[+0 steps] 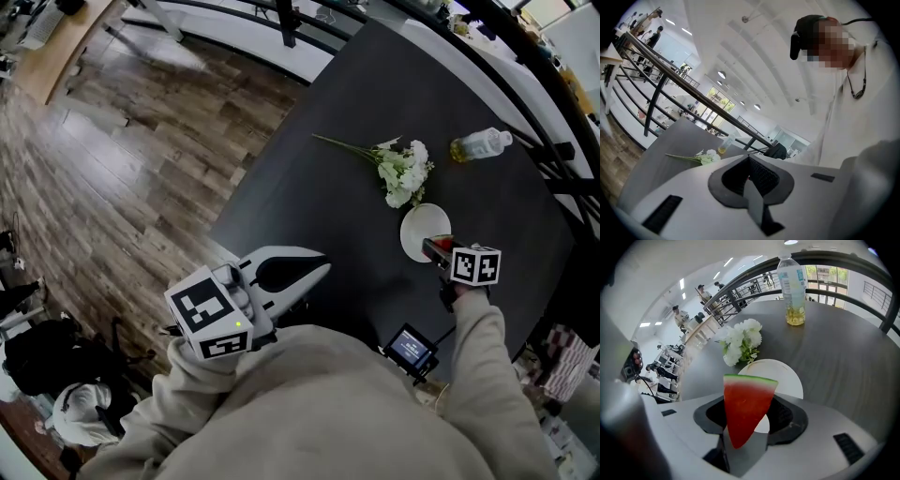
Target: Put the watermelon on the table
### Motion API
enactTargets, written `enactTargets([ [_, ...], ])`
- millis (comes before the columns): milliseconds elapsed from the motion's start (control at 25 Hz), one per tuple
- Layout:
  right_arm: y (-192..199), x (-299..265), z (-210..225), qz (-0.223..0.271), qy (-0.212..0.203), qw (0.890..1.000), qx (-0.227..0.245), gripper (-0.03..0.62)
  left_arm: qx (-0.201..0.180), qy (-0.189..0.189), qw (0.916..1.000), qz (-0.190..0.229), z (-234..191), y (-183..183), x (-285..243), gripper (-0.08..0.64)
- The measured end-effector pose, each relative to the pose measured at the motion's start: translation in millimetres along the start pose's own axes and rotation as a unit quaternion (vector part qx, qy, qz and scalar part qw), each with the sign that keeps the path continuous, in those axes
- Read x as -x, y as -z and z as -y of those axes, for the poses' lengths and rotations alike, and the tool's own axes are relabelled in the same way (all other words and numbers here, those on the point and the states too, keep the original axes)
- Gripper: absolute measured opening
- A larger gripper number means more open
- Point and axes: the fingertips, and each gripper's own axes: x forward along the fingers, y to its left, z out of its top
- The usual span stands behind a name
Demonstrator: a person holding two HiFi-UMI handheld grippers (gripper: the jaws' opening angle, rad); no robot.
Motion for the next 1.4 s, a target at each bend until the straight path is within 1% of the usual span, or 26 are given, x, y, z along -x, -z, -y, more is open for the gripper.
enactTargets([
  [160, 4.0, -7.2, 4.6, -0.028, 0.028, 0.999, 0.006, 0.213, 0.004, -0.007, 1.0000, 0.004, -1.3, 1.0, 5.8, 0.006],
  [280, 7.2, -12.8, 6.4, -0.048, 0.039, 0.998, 0.014, 0.213, 0.006, -0.008, 0.9999, 0.007, -1.7, 1.3, 7.9, 0.006],
  [520, 3.2, -21.3, 14.6, -0.061, 0.070, 0.996, 0.018, 0.215, 0.007, -0.008, 0.9999, 0.003, 0.2, 7.2, 10.2, 0.006],
  [600, 1.3, -25.5, 18.4, -0.061, 0.079, 0.995, 0.022, 0.215, 0.007, -0.006, 1.0000, 0.002, 1.3, 8.8, 8.9, 0.006],
  [800, 3.8, -30.1, 24.6, -0.061, 0.091, 0.994, 0.013, 0.216, 0.006, -0.002, 1.0000, 0.000, 4.5, 10.4, 8.1, 0.006],
  [1000, -0.1, -33.4, 27.9, -0.052, 0.110, 0.992, 0.028, 0.216, 0.020, 0.007, 0.9997, 0.014, 7.1, 4.0, 6.3, 0.006],
  [1280, -1.3, -33.8, 26.7, -0.037, 0.117, 0.992, 0.034, 0.220, 0.007, 0.009, 0.9999, -0.001, 12.0, 9.1, 3.9, 0.006],
  [1400, -5.7, -33.5, 24.3, -0.025, 0.116, 0.992, 0.040, 0.247, 0.003, 0.011, 0.9999, -0.002, 14.6, 7.8, 2.3, 0.006],
])
